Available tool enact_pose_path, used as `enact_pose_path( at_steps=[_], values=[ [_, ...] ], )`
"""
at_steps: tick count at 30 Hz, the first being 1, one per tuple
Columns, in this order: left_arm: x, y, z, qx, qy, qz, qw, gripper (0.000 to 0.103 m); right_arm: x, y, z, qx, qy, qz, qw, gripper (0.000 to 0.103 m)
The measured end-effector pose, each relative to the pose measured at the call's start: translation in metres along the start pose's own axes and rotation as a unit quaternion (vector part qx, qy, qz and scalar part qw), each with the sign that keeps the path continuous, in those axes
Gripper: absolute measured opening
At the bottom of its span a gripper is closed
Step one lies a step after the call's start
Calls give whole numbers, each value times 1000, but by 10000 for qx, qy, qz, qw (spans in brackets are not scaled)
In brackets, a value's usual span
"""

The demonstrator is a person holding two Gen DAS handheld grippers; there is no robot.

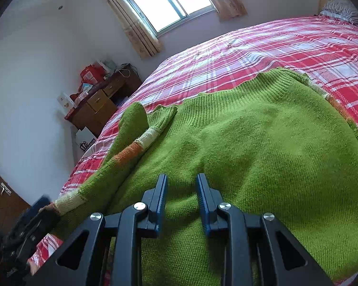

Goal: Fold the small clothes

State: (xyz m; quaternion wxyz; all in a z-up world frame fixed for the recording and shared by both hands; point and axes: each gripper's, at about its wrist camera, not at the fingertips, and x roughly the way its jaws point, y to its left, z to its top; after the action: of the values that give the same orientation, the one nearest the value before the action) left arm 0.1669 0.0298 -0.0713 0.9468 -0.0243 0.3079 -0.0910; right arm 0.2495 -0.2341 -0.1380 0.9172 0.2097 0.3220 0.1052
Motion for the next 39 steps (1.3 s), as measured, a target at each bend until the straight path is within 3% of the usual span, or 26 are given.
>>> enact_pose_path(
  at_steps=[4,10,12,14,19,20,22,24,25,29,35,36,37,39],
  values=[
    [12,6,-16,-175,351,13,9992,86,0,0,0,12,-6,20,10000,26],
    [25,-14,-9,190,-23,203,9996,86,0,-1,0,60,-6,71,10000,26],
    [35,-19,-4,301,-117,275,9991,75,0,-2,0,44,-1,58,10000,26],
    [43,-20,-4,276,-38,30,9996,37,0,-4,0,80,13,95,9999,26],
    [50,-32,-11,374,3,-105,9992,34,1,-2,3,11,123,-11,9999,28],
    [50,-31,-12,352,-3,-143,9993,34,2,4,6,-121,207,-68,9997,31],
    [49,-26,-12,213,-15,-295,9993,34,3,15,13,-231,360,32,9991,57],
    [48,-19,-13,32,-16,-438,9990,33,4,25,23,-193,393,228,9988,74],
    [47,-18,-13,5,-26,-466,9989,32,5,31,29,-223,389,378,9983,76],
    [48,-29,-14,163,-58,-353,9992,32,30,52,49,-682,621,480,9946,76],
    [49,-27,-15,119,0,-418,9991,32,82,64,55,-822,1136,390,9894,76],
    [49,-27,-16,108,3,-431,9990,32,89,66,53,-916,1205,345,9879,69],
    [49,-26,-16,97,11,-448,9989,32,92,69,52,-995,1217,283,9872,53],
    [51,-25,-16,70,67,-488,9988,35,94,69,52,-1067,1147,263,9873,38]
  ],
)
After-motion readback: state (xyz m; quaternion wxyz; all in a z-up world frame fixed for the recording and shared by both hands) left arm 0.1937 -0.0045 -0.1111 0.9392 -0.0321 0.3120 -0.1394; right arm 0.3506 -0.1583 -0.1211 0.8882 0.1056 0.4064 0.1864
